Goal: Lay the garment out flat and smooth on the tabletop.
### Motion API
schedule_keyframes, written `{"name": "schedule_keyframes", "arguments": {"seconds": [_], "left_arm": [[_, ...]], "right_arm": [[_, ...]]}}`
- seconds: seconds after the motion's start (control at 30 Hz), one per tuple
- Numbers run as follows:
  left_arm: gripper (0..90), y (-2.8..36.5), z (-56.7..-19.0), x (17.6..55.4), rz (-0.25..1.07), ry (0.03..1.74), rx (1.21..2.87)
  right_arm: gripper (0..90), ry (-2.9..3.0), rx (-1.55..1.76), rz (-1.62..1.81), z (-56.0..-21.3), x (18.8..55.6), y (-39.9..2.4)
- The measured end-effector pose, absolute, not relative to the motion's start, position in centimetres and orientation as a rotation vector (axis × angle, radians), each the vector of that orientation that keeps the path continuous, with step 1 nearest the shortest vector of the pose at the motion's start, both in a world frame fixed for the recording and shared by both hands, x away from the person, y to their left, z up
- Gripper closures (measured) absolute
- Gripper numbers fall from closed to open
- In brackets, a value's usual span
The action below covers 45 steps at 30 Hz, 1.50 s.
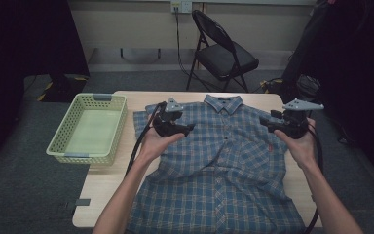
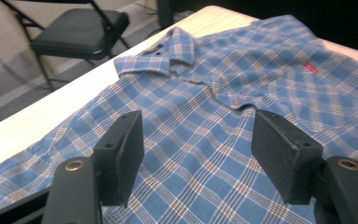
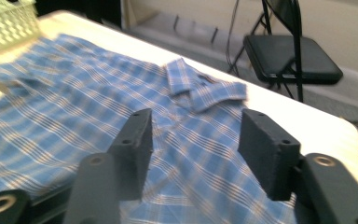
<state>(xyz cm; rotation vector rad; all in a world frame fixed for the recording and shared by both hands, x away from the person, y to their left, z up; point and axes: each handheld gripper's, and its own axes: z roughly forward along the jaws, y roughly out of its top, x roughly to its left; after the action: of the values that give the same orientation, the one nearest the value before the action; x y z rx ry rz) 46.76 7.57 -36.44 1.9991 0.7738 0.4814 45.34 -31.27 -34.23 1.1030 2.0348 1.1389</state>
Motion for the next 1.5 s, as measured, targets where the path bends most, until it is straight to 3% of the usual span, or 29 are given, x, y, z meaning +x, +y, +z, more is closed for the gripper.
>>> {"name": "schedule_keyframes", "arguments": {"seconds": [0.2, 0.3, 0.33, 0.47, 0.8, 0.87, 0.93, 1.17, 1.5], "left_arm": [[33.9, 7.0, -38.0, 45.5, 0.429, 0.744, 2.029], [33.8, 7.2, -38.6, 44.7, 0.397, 0.74, 2.027], [33.8, 7.4, -38.8, 44.4, 0.391, 0.742, 2.024], [33.8, 7.7, -39.4, 43.1, 0.393, 0.732, 2.045], [33.2, 6.6, -42.0, 40.9, 0.306, 0.73, 2.099], [33.3, 6.2, -42.6, 40.1, 0.212, 0.74, 2.101], [33.7, 5.5, -42.9, 38.5, 0.273, 0.676, 2.183], [33.7, 5.2, -44.2, 36.7, 0.247, 0.634, 2.233], [34.3, 5.1, -47.5, 37.0, 0.24, 0.654, 2.296]], "right_arm": [[50.8, 2.111, 1.024, 1.145, -36.0, 43.2, -29.1], [43.1, 2.128, 0.987, 1.128, -36.9, 42.1, -28.2], [36.7, 2.13, 1.037, 1.122, -37.8, 41.8, -28.0], [32.7, 2.154, 1.075, 1.108, -39.7, 40.9, -28.0], [32.7, 2.181, 1.157, 1.123, -42.0, 39.3, -28.3], [32.8, 2.215, 1.205, 1.143, -42.6, 38.8, -28.2], [34.8, 2.251, 1.219, 1.198, -43.0, 37.5, -27.7], [36.3, 2.31, 1.12, 1.121, -43.8, 35.2, -26.3], [36.3, 2.381, 1.092, 0.908, -47.6, 35.2, -25.9]]}}
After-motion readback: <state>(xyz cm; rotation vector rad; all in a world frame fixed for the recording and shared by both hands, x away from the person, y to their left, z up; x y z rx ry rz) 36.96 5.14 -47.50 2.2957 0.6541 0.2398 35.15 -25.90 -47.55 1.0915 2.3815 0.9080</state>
